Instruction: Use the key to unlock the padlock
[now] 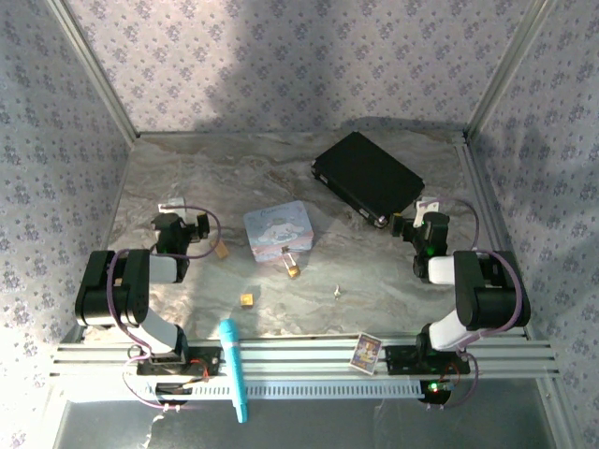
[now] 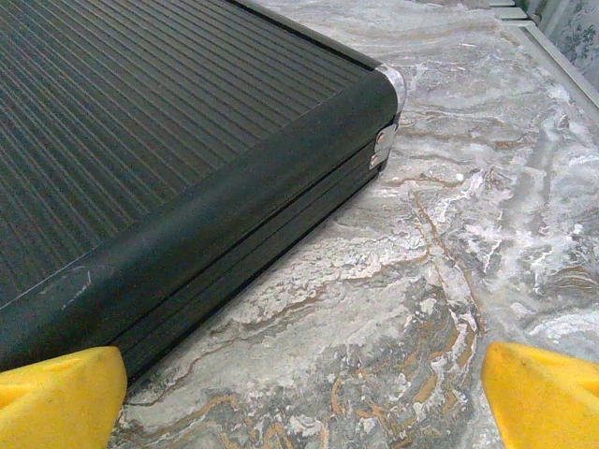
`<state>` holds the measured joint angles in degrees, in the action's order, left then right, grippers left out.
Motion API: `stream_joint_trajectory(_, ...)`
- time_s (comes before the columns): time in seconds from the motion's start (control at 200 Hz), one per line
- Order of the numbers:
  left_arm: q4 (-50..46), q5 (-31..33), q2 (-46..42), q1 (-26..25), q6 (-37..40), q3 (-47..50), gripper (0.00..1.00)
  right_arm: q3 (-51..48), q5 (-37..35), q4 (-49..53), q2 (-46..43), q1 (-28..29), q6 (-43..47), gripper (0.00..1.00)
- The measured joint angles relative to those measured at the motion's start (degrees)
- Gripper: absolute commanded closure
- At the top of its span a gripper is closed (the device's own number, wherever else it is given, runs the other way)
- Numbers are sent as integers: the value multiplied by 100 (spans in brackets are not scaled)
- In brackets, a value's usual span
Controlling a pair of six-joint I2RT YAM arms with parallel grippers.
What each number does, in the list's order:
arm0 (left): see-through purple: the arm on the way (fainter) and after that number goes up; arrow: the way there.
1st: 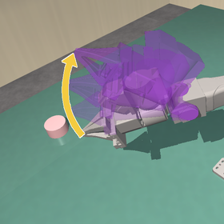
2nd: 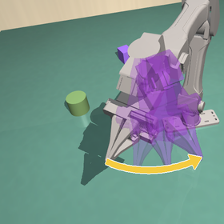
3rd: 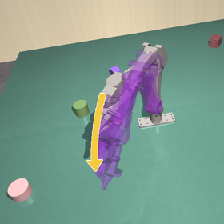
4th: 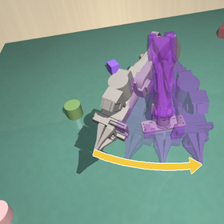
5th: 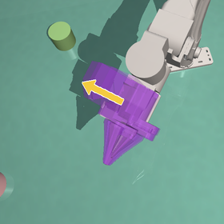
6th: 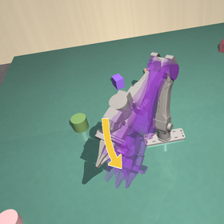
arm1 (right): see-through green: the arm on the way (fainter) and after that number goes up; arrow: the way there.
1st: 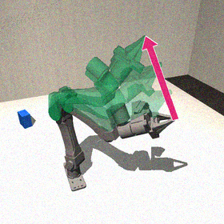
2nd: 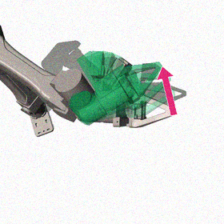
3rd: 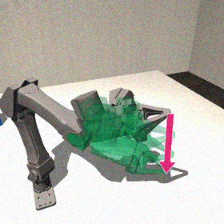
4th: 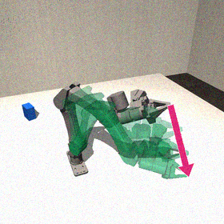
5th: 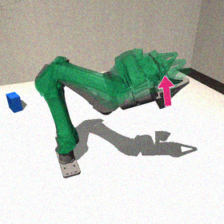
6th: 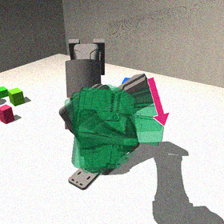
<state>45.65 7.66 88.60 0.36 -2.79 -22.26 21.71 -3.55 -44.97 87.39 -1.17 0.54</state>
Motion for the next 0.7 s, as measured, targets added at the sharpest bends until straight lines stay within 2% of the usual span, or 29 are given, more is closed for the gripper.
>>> stream_joint_trajectory(0.18, -431, -42, -313, -122, 114, -127, 0, 129, -13, 516, -431, 0, -4, 1)
stream_joint_trajectory(0.455, -1460, 382, -1460, -684, 227, -457, 0, 433, 48, 1906, -1921, -13, -308, 1)
stream_joint_trajectory(0.565, -2317, 481, -2173, -697, -348, -651, 0, 774, 212, 2844, -2500, -59, -876, 1)
stream_joint_trajectory(0.7, -3390, 514, -3169, -695, -1731, -879, 0, 1010, 879, 3582, -2900, -101, -1434, 1)
